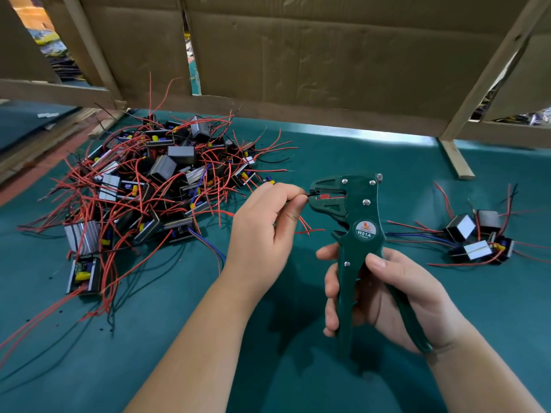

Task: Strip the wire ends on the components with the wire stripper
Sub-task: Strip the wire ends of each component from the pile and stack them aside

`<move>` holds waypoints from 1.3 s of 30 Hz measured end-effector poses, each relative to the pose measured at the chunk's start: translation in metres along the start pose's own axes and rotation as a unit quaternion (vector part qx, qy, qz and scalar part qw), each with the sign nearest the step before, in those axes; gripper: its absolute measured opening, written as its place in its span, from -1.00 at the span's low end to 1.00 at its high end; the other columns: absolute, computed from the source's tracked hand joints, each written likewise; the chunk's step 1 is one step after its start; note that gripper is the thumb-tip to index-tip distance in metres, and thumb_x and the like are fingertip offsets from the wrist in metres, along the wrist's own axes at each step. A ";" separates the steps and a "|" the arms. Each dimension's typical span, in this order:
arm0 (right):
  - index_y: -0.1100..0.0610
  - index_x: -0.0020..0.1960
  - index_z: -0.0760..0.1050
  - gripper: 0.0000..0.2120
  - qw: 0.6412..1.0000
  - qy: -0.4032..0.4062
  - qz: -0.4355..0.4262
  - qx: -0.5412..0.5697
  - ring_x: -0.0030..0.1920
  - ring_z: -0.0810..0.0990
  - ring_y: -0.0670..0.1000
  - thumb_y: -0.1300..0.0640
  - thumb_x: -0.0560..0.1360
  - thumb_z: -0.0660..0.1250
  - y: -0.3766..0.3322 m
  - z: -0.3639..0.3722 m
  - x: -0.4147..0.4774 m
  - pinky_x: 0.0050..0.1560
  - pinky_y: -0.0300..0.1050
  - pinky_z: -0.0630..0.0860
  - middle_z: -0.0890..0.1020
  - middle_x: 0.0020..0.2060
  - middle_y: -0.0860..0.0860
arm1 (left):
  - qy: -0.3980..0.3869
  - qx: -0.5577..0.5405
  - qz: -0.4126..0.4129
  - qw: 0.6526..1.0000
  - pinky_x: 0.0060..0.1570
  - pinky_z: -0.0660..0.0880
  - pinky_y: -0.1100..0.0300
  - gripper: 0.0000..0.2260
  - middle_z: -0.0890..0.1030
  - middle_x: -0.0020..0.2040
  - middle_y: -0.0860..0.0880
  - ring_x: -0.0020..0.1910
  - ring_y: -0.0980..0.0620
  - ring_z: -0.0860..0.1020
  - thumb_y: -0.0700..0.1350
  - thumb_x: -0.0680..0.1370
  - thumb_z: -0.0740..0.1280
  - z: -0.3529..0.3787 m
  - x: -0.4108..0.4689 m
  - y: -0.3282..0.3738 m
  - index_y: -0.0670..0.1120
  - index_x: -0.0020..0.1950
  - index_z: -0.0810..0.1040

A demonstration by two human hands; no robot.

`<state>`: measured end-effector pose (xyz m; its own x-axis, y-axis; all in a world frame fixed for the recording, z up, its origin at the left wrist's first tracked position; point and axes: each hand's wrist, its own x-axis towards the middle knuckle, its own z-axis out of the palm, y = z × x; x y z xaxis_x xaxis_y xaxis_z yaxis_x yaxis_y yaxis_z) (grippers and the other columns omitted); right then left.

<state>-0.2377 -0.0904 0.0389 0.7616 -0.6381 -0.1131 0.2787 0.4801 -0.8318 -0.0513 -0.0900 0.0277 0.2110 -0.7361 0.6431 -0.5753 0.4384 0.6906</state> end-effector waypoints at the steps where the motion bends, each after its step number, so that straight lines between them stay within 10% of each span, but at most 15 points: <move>1: 0.31 0.19 0.51 -0.43 1.000 0.002 0.000 -0.004 -0.31 0.58 0.30 -0.04 0.35 0.52 0.000 0.000 0.000 -0.20 0.24 0.53 0.57 -0.19 0.26 | 0.001 0.004 0.004 1.000 -0.19 0.37 0.25 -0.80 0.51 -0.23 -0.02 -0.21 0.06 0.43 -0.10 0.63 0.22 0.000 0.000 0.000 -0.18 -0.06 0.57; 26: 0.25 0.15 0.54 -0.47 0.999 0.002 -0.004 -0.049 -0.34 0.58 0.29 -0.11 0.36 0.50 0.003 -0.003 -0.002 -0.18 0.34 0.35 0.57 -0.22 0.23 | 0.019 0.058 0.048 0.997 -0.29 0.36 0.07 -0.78 0.44 -0.30 -0.11 -0.31 -0.08 0.38 -0.15 0.59 0.21 -0.006 0.003 0.004 -0.23 -0.13 0.58; 39: 0.20 -0.20 0.51 -0.57 0.987 0.157 -0.027 -0.015 -0.61 0.41 0.09 -0.18 0.30 0.47 0.013 0.016 0.011 -0.50 -0.06 0.46 0.46 -0.45 0.16 | -0.077 0.109 -0.030 0.991 -0.04 0.43 -0.11 -0.75 0.53 -0.13 -0.05 -0.11 -0.11 0.48 -0.09 0.62 0.13 -0.004 0.002 -0.004 -0.19 -0.08 0.52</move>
<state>-0.2170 -0.0818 0.0357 0.5258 -0.8199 -0.2264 0.2933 0.4246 -0.8565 -0.0452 -0.0912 0.0273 0.1364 -0.8350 0.5331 -0.7262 0.2817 0.6271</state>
